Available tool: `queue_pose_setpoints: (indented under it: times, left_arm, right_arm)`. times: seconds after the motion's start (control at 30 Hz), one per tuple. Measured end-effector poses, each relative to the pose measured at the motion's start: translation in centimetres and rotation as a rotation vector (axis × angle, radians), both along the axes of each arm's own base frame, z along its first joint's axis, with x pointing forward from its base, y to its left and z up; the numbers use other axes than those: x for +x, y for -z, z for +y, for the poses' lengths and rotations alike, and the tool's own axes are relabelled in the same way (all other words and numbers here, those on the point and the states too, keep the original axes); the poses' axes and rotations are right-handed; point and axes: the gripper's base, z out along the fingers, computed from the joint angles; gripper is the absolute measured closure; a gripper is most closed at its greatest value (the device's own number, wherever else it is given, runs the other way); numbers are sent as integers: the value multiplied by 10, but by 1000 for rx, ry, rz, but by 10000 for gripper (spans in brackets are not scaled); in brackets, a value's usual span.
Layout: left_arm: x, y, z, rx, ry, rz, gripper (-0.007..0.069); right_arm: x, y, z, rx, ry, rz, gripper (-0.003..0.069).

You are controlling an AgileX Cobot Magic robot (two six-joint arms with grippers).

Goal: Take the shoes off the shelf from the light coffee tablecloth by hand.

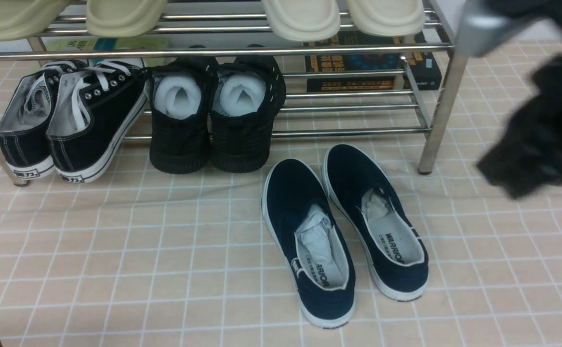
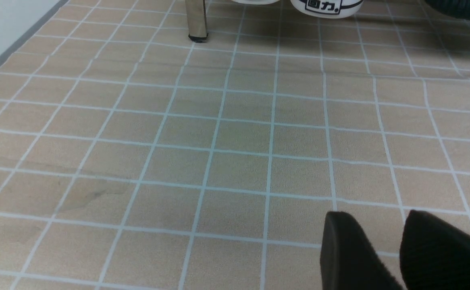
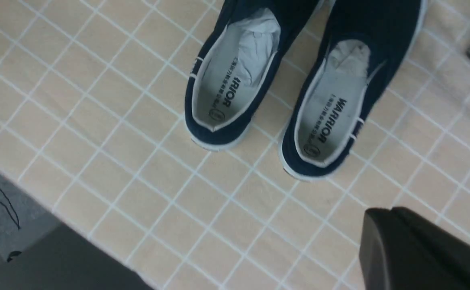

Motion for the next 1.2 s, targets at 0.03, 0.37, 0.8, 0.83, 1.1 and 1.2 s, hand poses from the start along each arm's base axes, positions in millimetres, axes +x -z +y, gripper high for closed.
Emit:
queue_pose_setpoints:
  times: [0.03, 0.37, 0.8, 0.83, 1.1, 1.2]
  left_arm:
    - [0, 0, 0, 0, 0, 0, 384]
    - [0, 0, 0, 0, 0, 0, 384]
    - [0, 0, 0, 0, 0, 0, 384]
    - [0, 0, 0, 0, 0, 0, 384]
    - [0, 0, 0, 0, 0, 0, 384]
    - [0, 0, 0, 0, 0, 0, 384]
  right_arm:
    - [-9, -1, -7, 10, 0, -13, 675]
    - [-79, 40, -60, 276, 9, -321, 675]
    - [-95, 88, -74, 480, 28, -581, 669]
    - [-95, 87, -74, 481, 28, -583, 669]
    - [-95, 87, -74, 482, 28, -585, 664]
    - [-95, 87, -74, 482, 28, -585, 665]
